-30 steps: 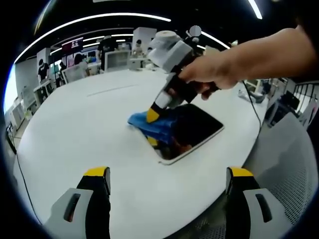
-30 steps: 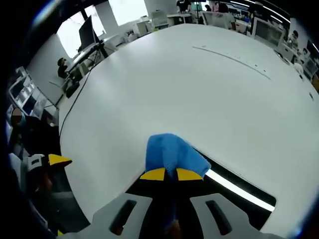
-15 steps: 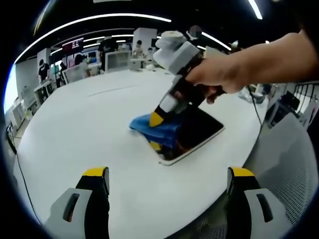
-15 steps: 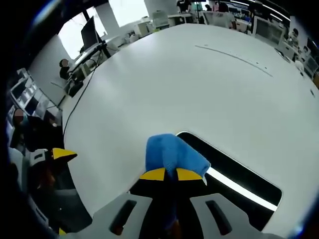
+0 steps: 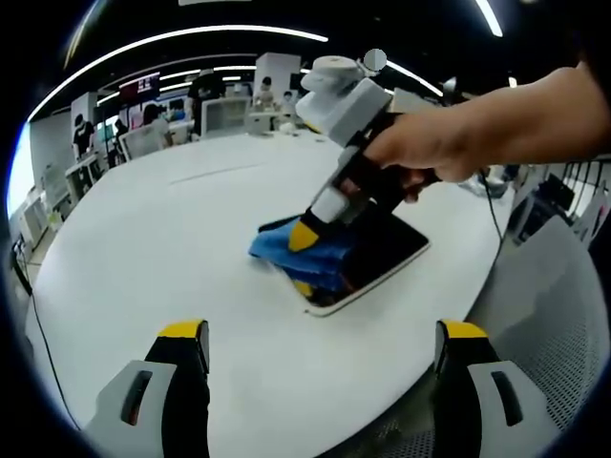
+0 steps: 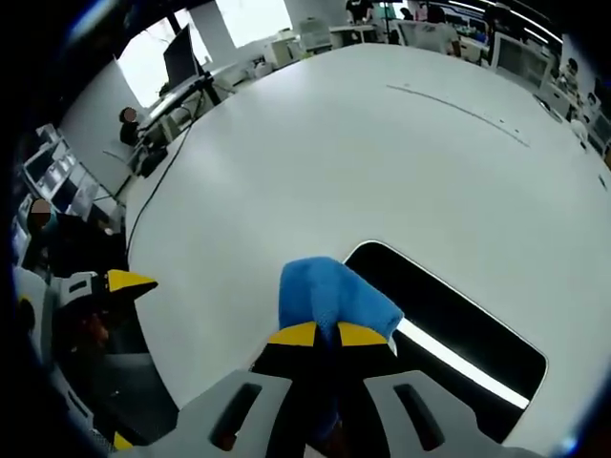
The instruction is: Wipe the mirror surface with the cleaning cloth until all visible marks leave the cleaned area.
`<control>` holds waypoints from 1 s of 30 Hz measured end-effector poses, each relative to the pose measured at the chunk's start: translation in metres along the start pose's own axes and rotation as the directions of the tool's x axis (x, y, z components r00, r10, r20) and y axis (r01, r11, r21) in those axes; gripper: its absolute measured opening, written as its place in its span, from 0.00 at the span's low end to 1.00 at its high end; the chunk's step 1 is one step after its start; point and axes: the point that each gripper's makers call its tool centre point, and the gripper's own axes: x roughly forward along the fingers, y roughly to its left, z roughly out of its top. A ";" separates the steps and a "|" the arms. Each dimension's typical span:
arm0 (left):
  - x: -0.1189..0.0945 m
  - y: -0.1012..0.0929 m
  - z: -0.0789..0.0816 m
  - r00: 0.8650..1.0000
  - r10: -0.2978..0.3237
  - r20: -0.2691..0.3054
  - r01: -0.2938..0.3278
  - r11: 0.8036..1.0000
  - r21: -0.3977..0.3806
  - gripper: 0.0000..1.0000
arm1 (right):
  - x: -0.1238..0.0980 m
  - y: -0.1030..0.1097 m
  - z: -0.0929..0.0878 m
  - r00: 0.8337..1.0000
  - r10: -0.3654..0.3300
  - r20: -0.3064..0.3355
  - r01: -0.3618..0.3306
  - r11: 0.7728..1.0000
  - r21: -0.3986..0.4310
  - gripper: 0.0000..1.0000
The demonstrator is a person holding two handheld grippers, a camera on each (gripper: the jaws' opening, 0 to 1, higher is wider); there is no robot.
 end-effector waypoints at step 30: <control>0.000 0.000 -0.002 1.000 -0.001 -0.015 0.001 1.000 0.013 0.99 | 0.000 -0.004 0.000 1.000 -0.010 0.005 0.010 1.000 -0.006 0.01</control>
